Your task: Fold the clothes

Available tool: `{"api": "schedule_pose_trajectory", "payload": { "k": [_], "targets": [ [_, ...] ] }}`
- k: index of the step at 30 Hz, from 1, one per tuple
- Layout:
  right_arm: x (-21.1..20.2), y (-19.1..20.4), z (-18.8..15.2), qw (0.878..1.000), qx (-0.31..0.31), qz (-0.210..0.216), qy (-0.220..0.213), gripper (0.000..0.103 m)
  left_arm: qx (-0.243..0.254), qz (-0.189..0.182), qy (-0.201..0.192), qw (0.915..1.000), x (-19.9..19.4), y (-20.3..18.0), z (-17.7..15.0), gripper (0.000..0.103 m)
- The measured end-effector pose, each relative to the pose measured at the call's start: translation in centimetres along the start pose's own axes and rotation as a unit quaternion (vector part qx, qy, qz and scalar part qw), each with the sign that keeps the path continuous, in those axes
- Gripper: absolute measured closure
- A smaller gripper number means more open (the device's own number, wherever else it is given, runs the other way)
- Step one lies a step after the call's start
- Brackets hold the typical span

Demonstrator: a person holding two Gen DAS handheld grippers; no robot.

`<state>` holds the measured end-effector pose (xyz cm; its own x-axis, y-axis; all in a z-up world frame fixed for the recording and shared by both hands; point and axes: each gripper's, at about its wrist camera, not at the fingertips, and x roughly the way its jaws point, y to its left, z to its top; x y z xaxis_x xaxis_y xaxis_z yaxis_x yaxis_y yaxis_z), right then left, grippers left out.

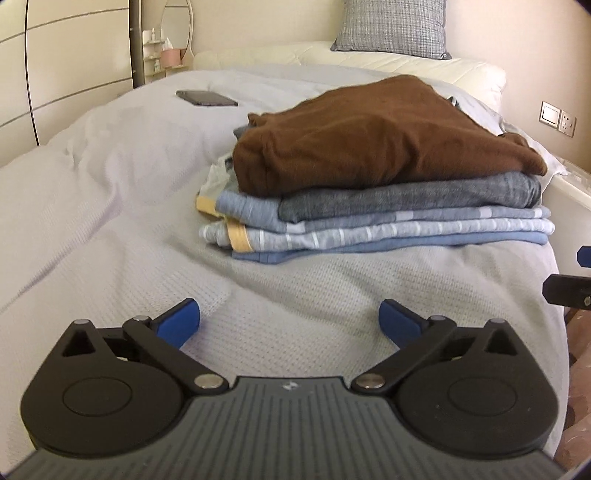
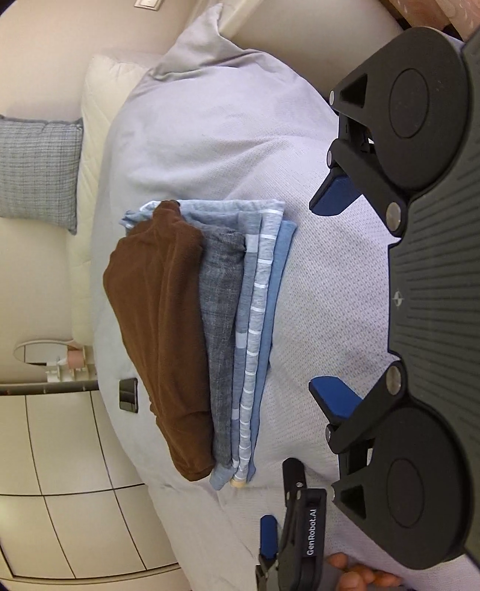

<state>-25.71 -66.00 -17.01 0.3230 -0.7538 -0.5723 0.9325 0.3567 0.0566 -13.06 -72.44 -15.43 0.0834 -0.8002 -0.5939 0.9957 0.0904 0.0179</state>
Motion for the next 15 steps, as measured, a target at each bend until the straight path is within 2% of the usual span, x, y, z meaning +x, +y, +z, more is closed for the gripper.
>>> {"api": "schedule_pose_trajectory", "payload": {
  "k": [8, 15],
  "targets": [
    [2.6, -0.1, 0.0, 0.999, 0.024, 0.011, 0.020, 0.002, -0.017, -0.011, 0.009, 0.9998, 0.4, 0.4, 0.0, 0.001],
    [4.1, 0.5, -0.1, 0.999, 0.039, -0.001, 0.026, 0.000, -0.022, -0.010, 0.007, 0.9997, 0.4, 0.3, 0.1, 0.001]
  ]
}}
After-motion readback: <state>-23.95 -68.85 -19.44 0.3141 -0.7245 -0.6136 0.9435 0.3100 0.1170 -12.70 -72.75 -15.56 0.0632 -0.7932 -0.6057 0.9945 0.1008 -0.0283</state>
